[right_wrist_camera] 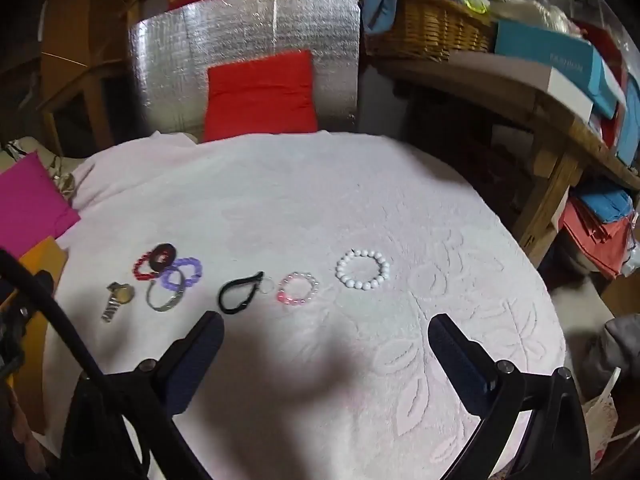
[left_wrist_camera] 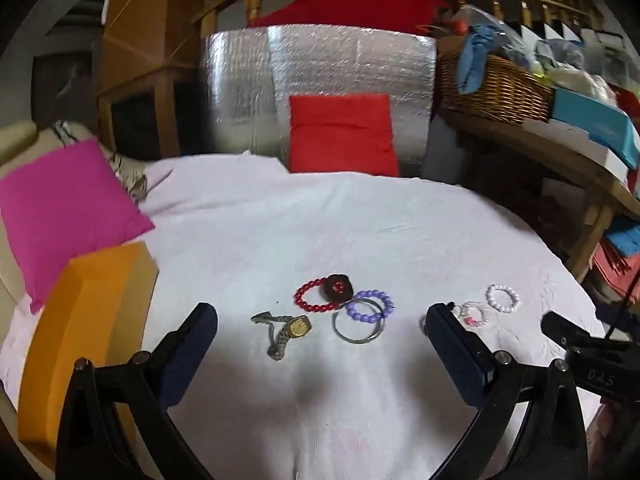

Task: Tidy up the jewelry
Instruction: 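Move both tools toward the row of jewelry on the sheet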

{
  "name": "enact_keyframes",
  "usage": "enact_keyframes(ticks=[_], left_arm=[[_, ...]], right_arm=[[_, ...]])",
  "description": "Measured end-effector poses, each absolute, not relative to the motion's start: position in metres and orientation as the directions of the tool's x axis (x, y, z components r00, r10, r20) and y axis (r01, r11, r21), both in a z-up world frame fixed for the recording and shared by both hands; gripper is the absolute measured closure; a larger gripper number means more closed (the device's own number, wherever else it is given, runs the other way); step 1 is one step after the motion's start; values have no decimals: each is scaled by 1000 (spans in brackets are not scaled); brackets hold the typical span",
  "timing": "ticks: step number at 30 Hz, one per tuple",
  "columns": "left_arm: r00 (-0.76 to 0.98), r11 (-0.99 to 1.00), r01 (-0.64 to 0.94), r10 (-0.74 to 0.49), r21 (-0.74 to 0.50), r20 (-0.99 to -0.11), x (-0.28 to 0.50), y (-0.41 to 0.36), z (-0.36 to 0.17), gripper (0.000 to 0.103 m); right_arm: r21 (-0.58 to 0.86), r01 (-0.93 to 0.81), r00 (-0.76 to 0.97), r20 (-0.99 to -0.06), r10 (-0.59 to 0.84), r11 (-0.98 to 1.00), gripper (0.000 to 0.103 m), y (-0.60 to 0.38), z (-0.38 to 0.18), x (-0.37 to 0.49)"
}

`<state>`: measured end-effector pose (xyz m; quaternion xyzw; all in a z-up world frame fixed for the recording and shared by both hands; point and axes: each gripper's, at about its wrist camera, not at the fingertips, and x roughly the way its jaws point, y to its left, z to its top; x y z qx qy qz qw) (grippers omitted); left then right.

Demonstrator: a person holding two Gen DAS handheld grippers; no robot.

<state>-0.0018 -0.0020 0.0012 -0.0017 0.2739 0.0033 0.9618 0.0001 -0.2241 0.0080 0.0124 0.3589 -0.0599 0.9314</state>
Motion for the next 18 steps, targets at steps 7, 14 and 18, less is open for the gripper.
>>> enact_keyframes(ticks=[7,14,18], left_arm=[[829,998,-38,60,50,-556,3,6,1,0],[829,994,-79,108,78,-548,18,16,-17,0],[815,995,-46,90,90,-573,25,12,-19,0]], right_arm=[[-29,94,756,-648,-90,995,0,-206,22,-11],[-34,72,746,-661,-76,997,0,-197,15,-1],[-46,54,734,-675,-71,997,0,-190,7,10]])
